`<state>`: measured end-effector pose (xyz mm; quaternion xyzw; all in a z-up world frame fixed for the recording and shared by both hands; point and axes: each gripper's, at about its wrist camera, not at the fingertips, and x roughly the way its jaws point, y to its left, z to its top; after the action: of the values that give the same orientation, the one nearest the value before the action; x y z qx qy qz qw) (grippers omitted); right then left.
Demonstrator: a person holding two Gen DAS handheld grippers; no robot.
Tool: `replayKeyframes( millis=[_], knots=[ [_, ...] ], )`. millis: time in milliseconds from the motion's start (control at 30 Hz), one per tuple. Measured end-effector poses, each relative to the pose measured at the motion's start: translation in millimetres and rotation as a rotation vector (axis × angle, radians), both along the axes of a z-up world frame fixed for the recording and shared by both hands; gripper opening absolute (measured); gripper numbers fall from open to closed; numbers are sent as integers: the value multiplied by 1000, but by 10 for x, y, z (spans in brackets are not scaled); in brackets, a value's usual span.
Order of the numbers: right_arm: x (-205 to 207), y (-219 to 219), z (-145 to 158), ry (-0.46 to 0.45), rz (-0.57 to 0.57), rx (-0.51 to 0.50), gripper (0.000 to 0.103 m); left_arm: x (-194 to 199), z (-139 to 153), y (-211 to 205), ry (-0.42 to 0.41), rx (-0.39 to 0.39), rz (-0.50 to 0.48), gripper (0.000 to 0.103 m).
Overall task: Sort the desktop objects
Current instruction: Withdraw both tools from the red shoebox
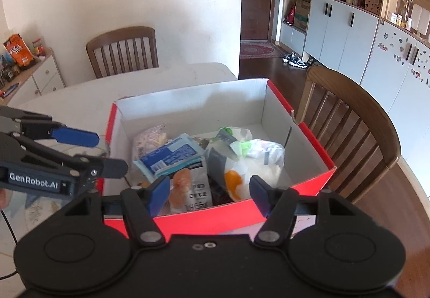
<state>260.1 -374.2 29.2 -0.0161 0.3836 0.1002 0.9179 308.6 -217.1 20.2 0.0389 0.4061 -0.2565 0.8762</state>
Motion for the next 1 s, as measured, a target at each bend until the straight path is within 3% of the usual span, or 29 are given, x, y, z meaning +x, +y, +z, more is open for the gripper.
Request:
replayKeyframes(
  millis=[433,600,1000],
  knots=[
    [-320,25,172,-64,10,43,70,-361,121,103,-29,-19,1,82],
    [-432,13,208,-91,17,74,76,-481,176,166,-59,-21,29,103],
    [-708,65,241,-136,25,64,80,-844,285,216,-145,0,40,103]
  ],
)
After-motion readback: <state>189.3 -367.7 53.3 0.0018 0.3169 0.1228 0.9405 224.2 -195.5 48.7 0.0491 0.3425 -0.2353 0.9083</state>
